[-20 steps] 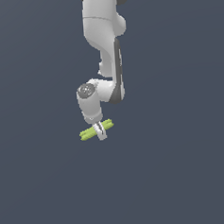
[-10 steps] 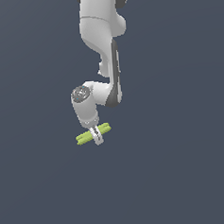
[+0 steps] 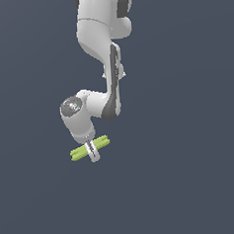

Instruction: Pick up the object and move it to a goal position.

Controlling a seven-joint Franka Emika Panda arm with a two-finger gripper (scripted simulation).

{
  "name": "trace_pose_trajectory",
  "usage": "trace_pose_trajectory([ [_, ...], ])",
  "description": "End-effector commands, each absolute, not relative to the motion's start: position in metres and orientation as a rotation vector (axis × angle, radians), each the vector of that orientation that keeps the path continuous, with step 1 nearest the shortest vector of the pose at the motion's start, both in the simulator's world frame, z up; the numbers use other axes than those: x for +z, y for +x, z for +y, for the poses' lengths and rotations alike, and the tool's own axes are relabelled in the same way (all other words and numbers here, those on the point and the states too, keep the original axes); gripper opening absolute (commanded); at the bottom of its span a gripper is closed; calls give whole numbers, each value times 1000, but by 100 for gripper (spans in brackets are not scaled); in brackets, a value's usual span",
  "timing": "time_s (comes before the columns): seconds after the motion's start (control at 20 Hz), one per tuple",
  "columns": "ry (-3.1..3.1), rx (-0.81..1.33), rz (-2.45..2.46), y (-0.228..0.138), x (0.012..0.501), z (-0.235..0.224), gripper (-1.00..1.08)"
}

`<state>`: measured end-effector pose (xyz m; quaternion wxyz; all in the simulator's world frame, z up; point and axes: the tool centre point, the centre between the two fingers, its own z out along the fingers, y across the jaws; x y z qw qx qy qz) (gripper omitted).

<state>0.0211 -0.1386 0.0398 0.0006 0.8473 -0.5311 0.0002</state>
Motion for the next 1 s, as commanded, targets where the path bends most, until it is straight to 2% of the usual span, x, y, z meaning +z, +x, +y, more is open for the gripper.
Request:
trace_pose_trajectory([
  [0.0,2661,0,-1667,34,44,-147,-100],
  [0.45,2662,0,-1667,66,53,-165,-100],
  [0.95,2662,0,-1668,77,56,-171,-100],
])
